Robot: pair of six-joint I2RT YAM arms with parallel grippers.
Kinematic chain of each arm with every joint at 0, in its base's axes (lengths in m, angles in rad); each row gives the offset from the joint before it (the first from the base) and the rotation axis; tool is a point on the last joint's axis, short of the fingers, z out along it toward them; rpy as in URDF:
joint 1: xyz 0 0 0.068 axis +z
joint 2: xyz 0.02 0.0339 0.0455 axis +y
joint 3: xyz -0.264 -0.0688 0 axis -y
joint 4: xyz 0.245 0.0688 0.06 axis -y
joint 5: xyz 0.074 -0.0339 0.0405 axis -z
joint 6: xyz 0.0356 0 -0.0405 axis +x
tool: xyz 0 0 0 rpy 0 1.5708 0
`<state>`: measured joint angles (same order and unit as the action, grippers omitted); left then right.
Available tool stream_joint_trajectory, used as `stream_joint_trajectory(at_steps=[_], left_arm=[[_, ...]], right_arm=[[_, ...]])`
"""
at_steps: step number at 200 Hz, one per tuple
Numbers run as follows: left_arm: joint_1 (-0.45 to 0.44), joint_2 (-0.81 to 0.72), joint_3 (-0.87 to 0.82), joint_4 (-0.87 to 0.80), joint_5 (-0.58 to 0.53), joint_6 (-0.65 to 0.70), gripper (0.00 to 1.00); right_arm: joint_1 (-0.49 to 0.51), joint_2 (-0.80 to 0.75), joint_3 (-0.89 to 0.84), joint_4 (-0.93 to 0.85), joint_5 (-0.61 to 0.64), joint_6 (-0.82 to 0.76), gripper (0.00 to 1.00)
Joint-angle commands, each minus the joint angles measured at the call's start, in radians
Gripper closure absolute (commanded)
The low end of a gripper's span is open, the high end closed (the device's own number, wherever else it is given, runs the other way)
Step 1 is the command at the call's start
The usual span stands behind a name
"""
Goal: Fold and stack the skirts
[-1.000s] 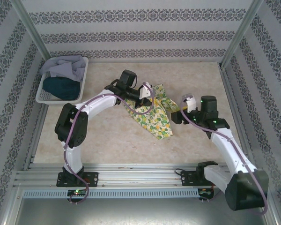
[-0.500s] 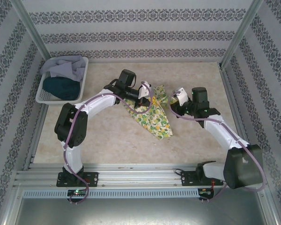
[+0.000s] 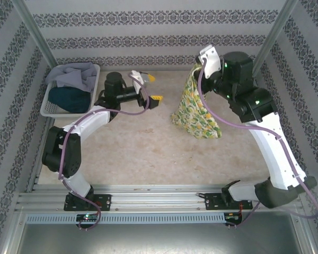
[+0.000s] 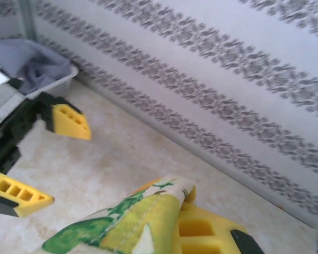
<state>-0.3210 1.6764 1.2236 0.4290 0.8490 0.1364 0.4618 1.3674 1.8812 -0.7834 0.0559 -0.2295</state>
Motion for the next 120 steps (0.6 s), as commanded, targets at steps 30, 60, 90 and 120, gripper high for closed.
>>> stream_joint_trajectory(at_steps=[30,60,90,120], left_arm=[[-0.077,-0.132,-0.003,-0.161,-0.362,-0.230,0.00],[-0.134,-0.208,-0.061,-0.174,-0.414,-0.252,0.00],[-0.178,-0.249,-0.108,-0.231,-0.450,-0.368,0.00],[-0.255,-0.314,-0.166,-0.315,-0.570,-0.344,0.00]], right_arm=[[0.125,0.334,0.508,-0.450,0.563,0.134,1.00],[0.144,0.527,0.838,-0.619,0.574,0.175,1.00],[0.130,0.559,0.795,-0.596,0.520,0.227,1.00],[0.113,0.583,0.787,-0.584,0.439,0.260,1.00]])
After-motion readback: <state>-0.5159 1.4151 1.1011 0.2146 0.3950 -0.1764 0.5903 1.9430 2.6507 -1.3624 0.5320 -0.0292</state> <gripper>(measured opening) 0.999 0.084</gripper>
